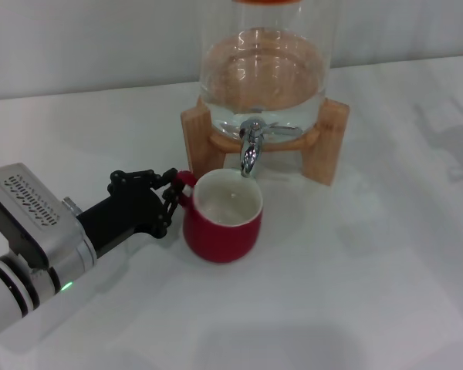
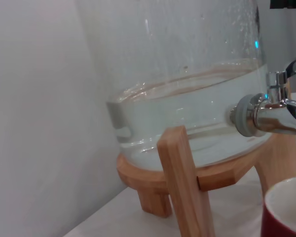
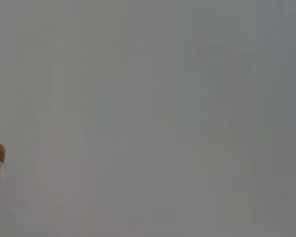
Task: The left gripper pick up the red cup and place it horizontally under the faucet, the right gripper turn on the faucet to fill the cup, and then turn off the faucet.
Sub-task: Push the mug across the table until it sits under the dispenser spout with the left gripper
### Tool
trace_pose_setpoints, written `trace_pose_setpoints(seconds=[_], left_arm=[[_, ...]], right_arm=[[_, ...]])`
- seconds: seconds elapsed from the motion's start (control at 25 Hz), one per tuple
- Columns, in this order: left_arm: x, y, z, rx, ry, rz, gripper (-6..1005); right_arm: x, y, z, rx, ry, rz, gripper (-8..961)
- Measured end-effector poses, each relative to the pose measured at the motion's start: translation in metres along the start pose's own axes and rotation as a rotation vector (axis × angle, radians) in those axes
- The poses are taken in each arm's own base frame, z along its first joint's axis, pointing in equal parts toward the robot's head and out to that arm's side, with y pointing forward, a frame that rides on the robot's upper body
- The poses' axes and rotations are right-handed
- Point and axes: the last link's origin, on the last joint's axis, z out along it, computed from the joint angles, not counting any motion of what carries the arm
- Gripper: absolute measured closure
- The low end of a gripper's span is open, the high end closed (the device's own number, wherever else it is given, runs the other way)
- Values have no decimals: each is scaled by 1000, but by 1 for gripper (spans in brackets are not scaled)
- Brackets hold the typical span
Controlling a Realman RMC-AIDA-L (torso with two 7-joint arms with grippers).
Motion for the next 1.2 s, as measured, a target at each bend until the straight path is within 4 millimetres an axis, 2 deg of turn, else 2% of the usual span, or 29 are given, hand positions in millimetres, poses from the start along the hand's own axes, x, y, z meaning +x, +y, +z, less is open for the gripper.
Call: trace_pose_setpoints(seconds=[0.24,0.8,1.2], left_arm=[[-1,0,0,3,-8,-4,886],[-1,-2,4,-5,-32,-8,708],[3,0,9,-31,-32,3,703]], right_arm=[[0,2,1,-9,1,0,234],[-1,4,6,-18,-4,2,235],[-1,5,6,-18,-5,3,234]])
